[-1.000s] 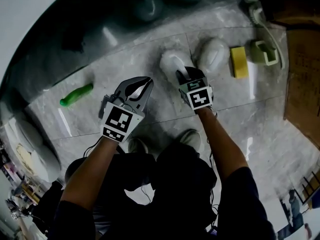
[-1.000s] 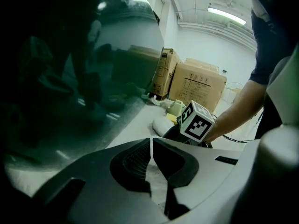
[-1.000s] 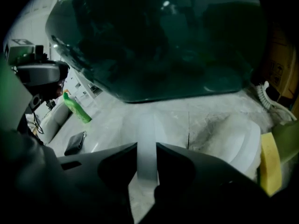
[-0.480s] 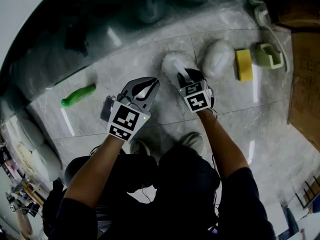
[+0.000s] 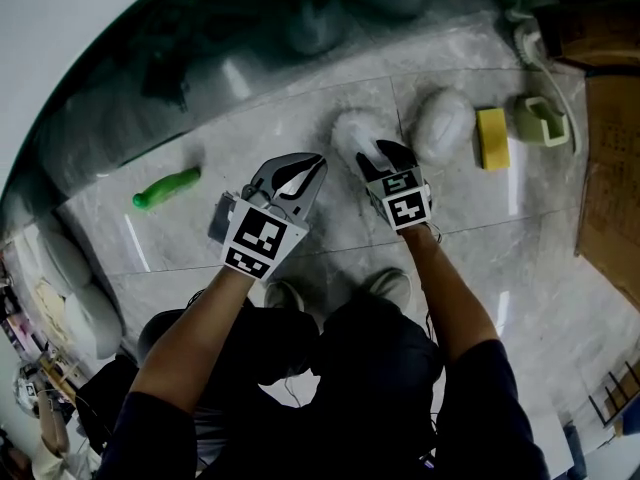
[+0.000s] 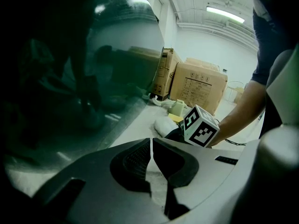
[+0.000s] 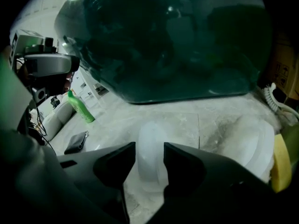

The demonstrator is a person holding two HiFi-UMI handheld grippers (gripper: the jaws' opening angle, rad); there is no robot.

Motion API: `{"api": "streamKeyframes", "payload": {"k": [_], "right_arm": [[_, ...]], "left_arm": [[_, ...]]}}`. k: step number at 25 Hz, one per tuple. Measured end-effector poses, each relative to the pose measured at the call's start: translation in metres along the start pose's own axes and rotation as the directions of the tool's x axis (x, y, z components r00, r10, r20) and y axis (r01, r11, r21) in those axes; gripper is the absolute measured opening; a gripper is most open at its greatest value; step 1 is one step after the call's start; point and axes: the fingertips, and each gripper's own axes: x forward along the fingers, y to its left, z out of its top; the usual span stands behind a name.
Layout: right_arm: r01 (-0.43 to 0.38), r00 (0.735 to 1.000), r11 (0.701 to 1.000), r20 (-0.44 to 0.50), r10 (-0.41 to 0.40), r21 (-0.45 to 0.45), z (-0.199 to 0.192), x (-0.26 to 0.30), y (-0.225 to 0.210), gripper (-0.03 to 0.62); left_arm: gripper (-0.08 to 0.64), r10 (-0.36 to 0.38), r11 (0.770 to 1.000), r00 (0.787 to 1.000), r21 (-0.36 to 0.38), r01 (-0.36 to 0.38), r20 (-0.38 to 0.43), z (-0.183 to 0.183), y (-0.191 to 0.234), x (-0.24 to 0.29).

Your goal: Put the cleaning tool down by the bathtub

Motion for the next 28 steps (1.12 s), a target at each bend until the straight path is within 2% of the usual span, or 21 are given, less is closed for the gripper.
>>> {"api": "streamKeyframes", "payload": {"k": [4,6,13,21,28], "right_arm": [[-0.035,0.999,0.999,0.031,0.035,0.001,0.015,-0.015,0.014,0.185],[-0.028,0.999,1.0,0.043,0.028,-0.002,0.024,-0.029,0.018,0.187],[-0.024,0.996,1.0,0.081,0.024,-0.004,0.076,-0.115,0.052,0.187],[-0.013,0.992,1.0,0.126,0.016,-0.024,0.153,-0.226,0.096,0.186],[-0.023,0.98,0.999,0.199,0.032,-0.047,0.235,-0.343,0.146,0.186]], "left_arm": [[0.041,0.009,1.0,1.0,-0.004,-0.009,0.004,0.008,0.002,-0.012],[0.041,0.015,1.0,1.0,-0.007,-0.015,0.005,0.016,0.003,-0.025],[0.041,0.021,1.0,1.0,-0.015,-0.021,0.019,0.063,-0.006,-0.091],[0.041,0.053,0.998,0.997,-0.03,-0.052,0.05,0.14,-0.022,-0.187],[0.041,0.094,0.995,0.989,-0.026,-0.092,0.111,0.233,-0.044,-0.291]]}}
